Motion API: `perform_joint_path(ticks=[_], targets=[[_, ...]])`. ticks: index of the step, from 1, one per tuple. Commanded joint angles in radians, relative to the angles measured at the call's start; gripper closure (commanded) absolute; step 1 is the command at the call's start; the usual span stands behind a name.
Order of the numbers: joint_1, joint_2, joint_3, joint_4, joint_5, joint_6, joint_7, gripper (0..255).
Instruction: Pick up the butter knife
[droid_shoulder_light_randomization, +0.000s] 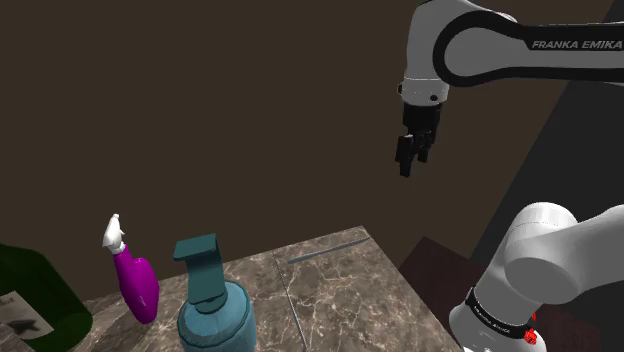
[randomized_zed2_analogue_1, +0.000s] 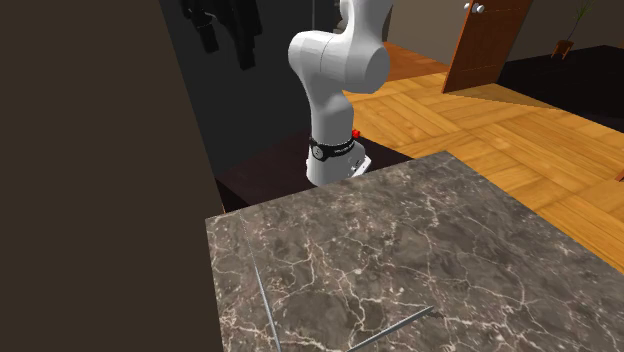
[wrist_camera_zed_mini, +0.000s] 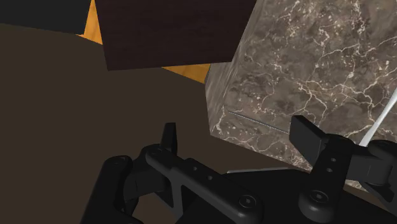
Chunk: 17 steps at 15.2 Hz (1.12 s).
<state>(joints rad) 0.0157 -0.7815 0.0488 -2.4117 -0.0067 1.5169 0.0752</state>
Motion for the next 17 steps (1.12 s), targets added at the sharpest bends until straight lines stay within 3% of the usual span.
perform_joint_path(ticks=[1,9,17], targets=[[0.0,0.0,0.0,0.0,0.0,0.0,0.0,0],[0.042,0.039,0.171,-0.105,0.151,0.166,0.247,0],[0.067,0.196,0.356,-0.114,0.267,0.373,0.487,0]])
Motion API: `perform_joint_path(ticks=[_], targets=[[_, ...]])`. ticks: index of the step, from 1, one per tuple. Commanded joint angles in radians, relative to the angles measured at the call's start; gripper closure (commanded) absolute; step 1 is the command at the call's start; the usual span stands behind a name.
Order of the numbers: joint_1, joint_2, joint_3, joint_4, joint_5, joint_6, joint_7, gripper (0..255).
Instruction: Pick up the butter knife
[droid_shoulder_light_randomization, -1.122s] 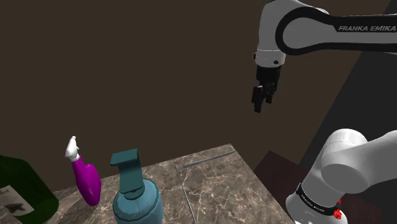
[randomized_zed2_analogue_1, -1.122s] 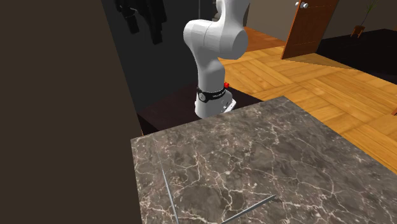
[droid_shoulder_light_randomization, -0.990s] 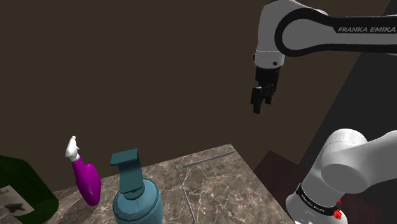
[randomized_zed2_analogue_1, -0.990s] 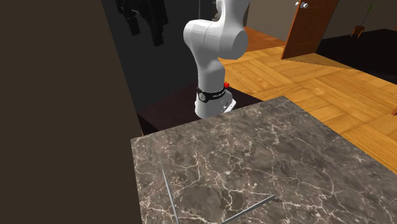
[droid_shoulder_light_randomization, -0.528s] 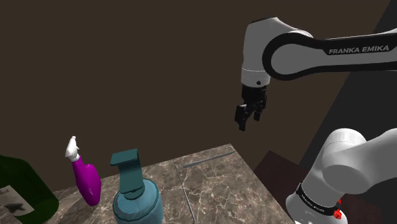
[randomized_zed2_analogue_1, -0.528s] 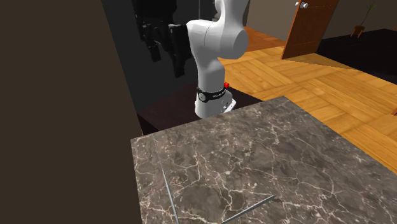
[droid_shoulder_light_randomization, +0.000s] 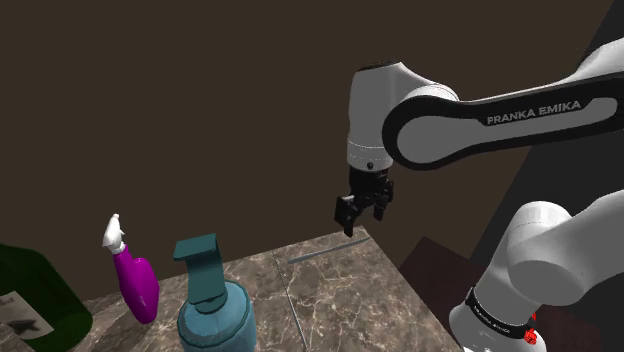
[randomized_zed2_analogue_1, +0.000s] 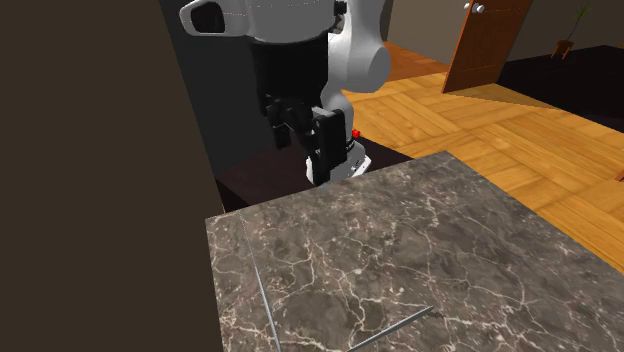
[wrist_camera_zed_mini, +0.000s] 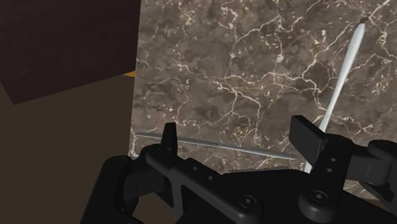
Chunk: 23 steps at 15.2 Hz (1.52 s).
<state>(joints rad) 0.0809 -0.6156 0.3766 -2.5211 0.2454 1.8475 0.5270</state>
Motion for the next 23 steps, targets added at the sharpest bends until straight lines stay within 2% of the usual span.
perform_joint_path(ticks=[1,5,8,11,14,15,23], targets=[[0.002,0.058,0.053,0.001,0.023,0.07,0.066,0],[-0.008,0.184,0.149,0.039,0.036,0.18,0.193,0],[-0.025,0.294,0.22,0.083,0.017,0.261,0.299,0],[-0.046,0.419,0.289,0.139,-0.038,0.336,0.42,0],[-0.061,0.56,0.343,0.208,-0.135,0.401,0.563,0],[-0.061,0.61,0.355,0.234,-0.176,0.418,0.614,0],[-0.049,0.698,0.346,0.198,-0.253,0.521,0.667,0]])
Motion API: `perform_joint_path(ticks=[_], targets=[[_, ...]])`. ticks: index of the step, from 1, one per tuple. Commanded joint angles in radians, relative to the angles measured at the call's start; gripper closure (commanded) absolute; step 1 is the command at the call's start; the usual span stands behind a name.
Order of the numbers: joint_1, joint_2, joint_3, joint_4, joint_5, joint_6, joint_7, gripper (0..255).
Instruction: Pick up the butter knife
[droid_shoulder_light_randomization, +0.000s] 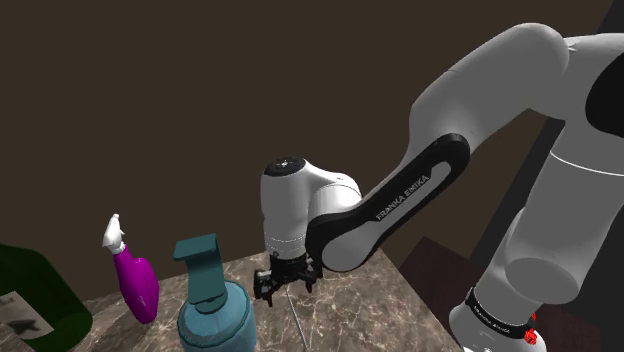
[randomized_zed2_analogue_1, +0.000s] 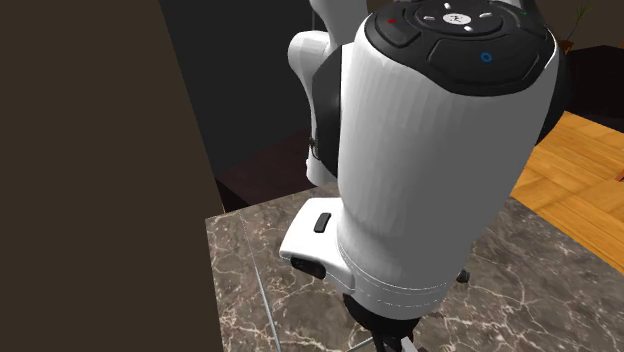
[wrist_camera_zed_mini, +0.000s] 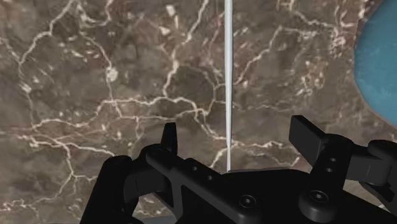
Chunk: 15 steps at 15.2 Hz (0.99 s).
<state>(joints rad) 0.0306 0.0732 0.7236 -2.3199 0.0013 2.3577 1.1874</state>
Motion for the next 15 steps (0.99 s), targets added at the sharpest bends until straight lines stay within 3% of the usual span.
perform_joint_path(ticks=[1,2,3,12,15], targets=[[0.001,0.01,-0.001,-0.003,-0.009,0.011,0.006,0],[0.002,0.01,-0.001,-0.003,-0.009,0.011,0.006,0],[0.001,0.008,-0.001,-0.003,-0.008,0.01,0.006,255],[0.002,0.01,-0.001,-0.003,-0.009,0.011,0.006,255],[-0.003,-0.027,0.003,0.009,0.025,-0.03,-0.016,255]])
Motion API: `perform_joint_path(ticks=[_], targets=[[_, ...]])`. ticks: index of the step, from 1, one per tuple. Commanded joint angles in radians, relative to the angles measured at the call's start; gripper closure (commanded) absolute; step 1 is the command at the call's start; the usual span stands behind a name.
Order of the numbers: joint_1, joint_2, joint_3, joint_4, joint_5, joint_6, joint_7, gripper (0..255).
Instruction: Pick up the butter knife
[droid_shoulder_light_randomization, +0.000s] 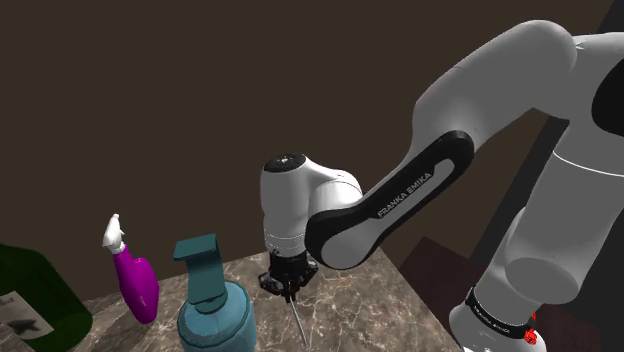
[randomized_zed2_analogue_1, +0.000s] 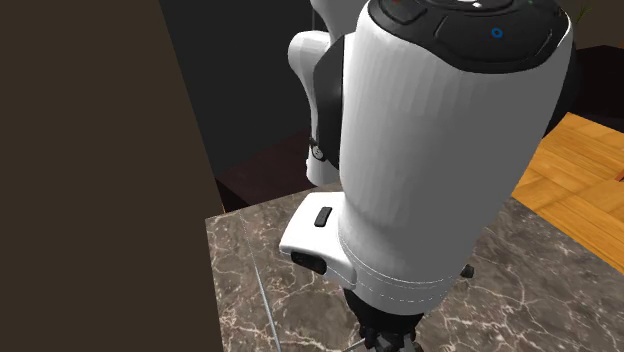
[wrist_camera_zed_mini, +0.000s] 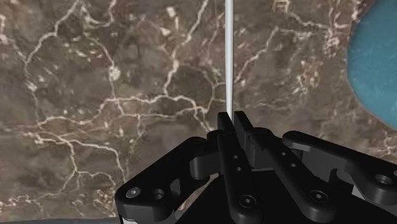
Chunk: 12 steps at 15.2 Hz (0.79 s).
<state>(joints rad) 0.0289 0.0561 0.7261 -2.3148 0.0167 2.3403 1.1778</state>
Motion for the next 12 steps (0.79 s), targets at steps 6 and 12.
perform_joint_path(ticks=[6,12], targets=[[-0.006,-0.077,0.001,0.035,0.064,-0.095,-0.044,255],[-0.007,-0.133,-0.007,0.074,0.104,-0.179,-0.072,255]])
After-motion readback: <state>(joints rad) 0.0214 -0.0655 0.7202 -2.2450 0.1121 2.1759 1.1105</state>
